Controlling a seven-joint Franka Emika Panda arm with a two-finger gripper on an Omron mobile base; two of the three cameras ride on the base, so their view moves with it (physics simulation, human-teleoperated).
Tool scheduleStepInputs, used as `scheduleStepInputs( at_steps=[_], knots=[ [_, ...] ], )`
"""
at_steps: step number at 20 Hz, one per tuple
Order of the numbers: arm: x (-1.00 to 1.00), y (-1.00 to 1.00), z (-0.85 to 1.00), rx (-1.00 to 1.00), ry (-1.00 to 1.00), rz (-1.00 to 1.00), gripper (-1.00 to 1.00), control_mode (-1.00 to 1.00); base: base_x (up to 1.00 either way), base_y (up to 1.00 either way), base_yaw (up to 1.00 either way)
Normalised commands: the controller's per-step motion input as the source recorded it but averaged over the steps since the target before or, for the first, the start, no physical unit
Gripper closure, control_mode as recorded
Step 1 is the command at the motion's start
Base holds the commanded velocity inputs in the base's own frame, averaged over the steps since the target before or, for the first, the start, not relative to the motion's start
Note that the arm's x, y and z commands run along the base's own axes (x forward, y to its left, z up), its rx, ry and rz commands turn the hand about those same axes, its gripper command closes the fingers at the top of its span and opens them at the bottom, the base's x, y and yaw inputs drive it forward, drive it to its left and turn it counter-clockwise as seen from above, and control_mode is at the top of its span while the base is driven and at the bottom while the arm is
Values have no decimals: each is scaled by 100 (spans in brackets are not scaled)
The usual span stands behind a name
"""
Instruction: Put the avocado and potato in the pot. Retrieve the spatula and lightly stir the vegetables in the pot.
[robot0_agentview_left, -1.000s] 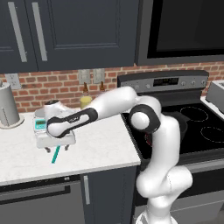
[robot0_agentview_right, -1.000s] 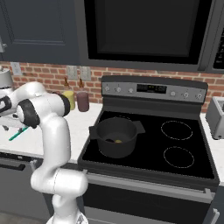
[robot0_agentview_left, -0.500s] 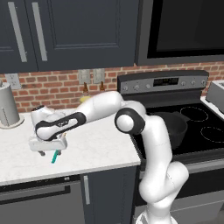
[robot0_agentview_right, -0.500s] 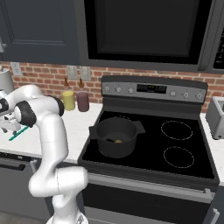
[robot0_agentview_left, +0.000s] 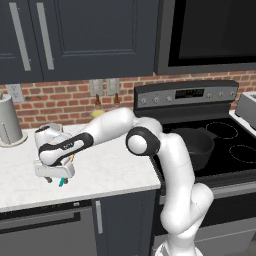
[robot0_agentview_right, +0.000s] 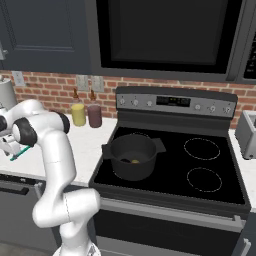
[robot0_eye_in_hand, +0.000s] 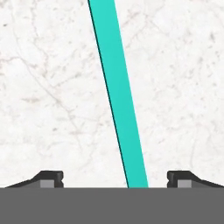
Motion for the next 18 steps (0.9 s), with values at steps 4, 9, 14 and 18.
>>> scheduleStepInputs(
  at_steps=[4, 9, 14, 18],
  knots=[
    [0, -16, -41, 0, 0, -4, -100, -100, 0, 0, 0],
    [-13, -43, -40, 0, -4, 0, -100, -100, 0, 0, 0],
    [-16, -54, -60, 0, -3, 0, -100, -100, 0, 0, 0],
    [0, -38, -88, 2, -4, 0, -100, -100, 0, 0, 0]
  ],
)
